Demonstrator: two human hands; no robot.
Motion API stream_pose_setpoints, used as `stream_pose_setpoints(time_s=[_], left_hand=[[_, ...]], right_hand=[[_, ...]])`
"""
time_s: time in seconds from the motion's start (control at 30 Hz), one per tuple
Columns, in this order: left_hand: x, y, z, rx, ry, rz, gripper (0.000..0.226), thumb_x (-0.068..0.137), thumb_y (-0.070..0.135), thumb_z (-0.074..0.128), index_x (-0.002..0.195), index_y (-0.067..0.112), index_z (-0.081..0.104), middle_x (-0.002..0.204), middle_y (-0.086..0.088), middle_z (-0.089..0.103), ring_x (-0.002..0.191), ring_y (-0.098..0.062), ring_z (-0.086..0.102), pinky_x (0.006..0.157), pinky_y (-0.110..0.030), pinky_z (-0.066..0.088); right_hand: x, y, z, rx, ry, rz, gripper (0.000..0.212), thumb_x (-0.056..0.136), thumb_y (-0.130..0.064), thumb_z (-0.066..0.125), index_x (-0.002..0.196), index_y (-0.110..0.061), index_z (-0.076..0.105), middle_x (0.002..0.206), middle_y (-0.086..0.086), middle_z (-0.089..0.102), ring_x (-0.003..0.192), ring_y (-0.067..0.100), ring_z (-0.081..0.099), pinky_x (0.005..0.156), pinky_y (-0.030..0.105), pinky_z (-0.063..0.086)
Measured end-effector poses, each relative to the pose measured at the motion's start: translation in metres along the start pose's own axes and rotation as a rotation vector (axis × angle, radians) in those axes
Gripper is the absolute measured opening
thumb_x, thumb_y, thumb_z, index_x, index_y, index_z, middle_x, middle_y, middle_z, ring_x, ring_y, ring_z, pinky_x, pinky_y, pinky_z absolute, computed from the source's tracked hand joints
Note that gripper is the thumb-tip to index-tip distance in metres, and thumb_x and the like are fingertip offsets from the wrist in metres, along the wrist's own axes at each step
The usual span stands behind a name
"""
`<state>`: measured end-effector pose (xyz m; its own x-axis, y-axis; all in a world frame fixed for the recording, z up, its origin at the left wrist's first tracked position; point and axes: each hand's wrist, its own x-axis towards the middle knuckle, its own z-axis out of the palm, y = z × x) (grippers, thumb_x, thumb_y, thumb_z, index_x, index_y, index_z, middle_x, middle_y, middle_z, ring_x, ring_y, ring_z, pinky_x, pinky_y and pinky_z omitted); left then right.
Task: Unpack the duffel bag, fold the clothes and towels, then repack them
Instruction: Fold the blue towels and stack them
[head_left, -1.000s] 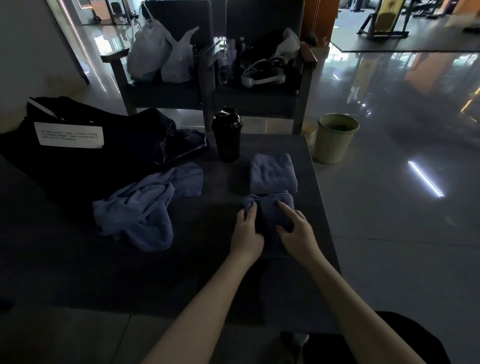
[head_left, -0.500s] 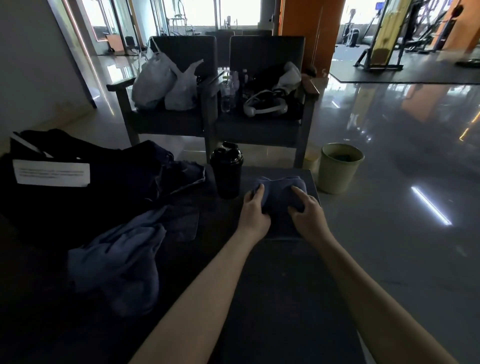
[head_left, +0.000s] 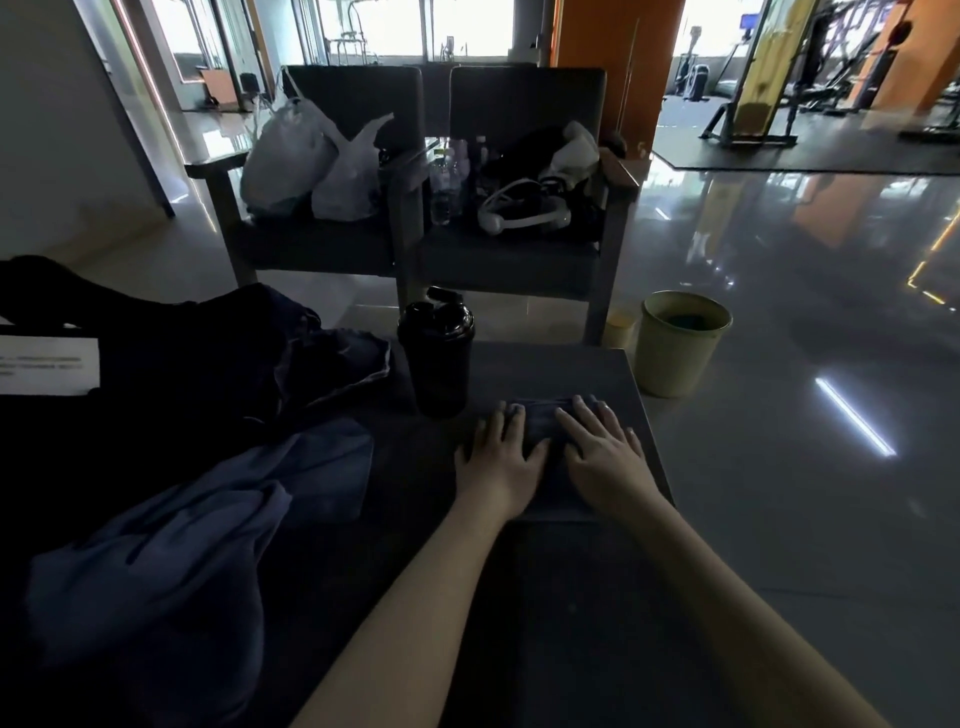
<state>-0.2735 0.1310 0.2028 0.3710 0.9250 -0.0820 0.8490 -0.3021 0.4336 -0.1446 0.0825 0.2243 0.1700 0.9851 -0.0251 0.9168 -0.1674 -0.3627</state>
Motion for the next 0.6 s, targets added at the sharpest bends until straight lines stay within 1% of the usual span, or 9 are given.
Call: stream_pose_setpoints(time_s=[0.1,0.27,0.4,0.5,0.57,0.6], left_hand=[[0.002,-0.005,0.012,-0.086,0.038,-0.006,0.065,0.096,0.056,0.027,0.152,0.03,0.007,0.161,0.004,0.002,0.147,-0.015,0.008,0.117,-0.044,0.01],[-0.001,-0.005,0.013,-0.073,0.055,-0.024,0.065,0.096,0.055,0.028,0.152,0.029,0.008,0.16,-0.002,0.008,0.146,-0.018,0.011,0.117,-0.043,0.011],[-0.005,-0.002,0.008,-0.101,0.012,-0.035,0.066,0.097,0.055,0.028,0.152,0.028,0.005,0.161,-0.001,0.006,0.146,-0.019,0.012,0.117,-0.044,0.01],[-0.01,-0.005,0.004,-0.173,-0.037,-0.052,0.065,0.097,0.055,0.027,0.152,0.03,0.002,0.161,0.003,0.003,0.146,-0.019,0.011,0.118,-0.043,0.009],[-0.018,-0.01,0.001,-0.233,-0.049,-0.058,0.063,0.098,0.053,0.026,0.152,0.028,0.004,0.16,0.001,0.008,0.146,-0.02,0.014,0.118,-0.041,0.012],[-0.024,-0.013,-0.001,-0.279,-0.05,-0.065,0.061,0.099,0.051,0.026,0.152,0.027,0.008,0.16,-0.001,0.013,0.145,-0.021,0.018,0.117,-0.039,0.016]], right_hand=[[0.001,0.009,0.012,0.074,0.0,0.021,0.053,0.099,-0.029,0.03,0.15,-0.033,0.016,0.159,-0.01,-0.002,0.146,0.012,-0.01,0.117,0.039,0.0],[0.0,0.009,0.016,0.091,0.016,0.02,0.053,0.099,-0.03,0.03,0.15,-0.033,0.017,0.159,-0.009,-0.002,0.146,0.013,-0.008,0.117,0.04,0.001],[-0.005,0.006,0.012,0.063,-0.002,0.027,0.053,0.099,-0.032,0.028,0.15,-0.033,0.015,0.16,-0.009,-0.002,0.146,0.013,-0.009,0.117,0.043,0.0],[-0.009,0.002,0.01,0.02,-0.018,0.041,0.053,0.098,-0.034,0.026,0.15,-0.034,0.014,0.159,-0.01,-0.002,0.146,0.014,-0.009,0.117,0.046,-0.002],[-0.012,-0.003,0.006,-0.047,-0.024,0.053,0.053,0.099,-0.036,0.024,0.15,-0.033,0.012,0.159,-0.01,-0.002,0.146,0.015,-0.009,0.116,0.049,-0.002],[-0.014,-0.005,0.004,-0.096,-0.021,0.055,0.052,0.099,-0.036,0.022,0.15,-0.032,0.011,0.159,-0.01,-0.002,0.146,0.017,-0.008,0.116,0.051,-0.002]])
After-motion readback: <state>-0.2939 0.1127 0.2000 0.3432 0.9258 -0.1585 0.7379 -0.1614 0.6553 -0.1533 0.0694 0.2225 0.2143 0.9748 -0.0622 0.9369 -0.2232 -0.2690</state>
